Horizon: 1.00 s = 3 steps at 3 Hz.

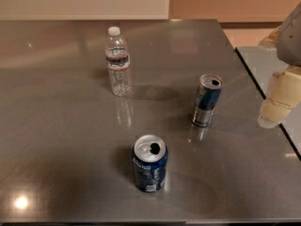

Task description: Knock water bottle over

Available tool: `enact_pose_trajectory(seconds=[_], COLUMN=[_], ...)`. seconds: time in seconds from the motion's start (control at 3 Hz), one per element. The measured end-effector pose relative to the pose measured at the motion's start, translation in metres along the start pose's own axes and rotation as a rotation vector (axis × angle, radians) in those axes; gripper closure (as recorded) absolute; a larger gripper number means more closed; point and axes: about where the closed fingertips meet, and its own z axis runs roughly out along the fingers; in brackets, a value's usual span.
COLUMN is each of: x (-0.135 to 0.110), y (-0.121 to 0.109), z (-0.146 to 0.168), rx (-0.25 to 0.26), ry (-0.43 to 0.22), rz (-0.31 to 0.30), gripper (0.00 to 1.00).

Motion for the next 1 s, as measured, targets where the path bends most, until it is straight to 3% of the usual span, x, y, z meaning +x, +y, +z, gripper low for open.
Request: enact_pose_trajectory(seconds=[0.33, 1.0], x=[-0.006, -0.058], y=[-0.005, -0.041], z=[-0.001, 0.022], rx=[0.006, -0.029], ry=[-0.007, -0.131], rz=[0.002, 0.021], gripper=[0.00, 0.00])
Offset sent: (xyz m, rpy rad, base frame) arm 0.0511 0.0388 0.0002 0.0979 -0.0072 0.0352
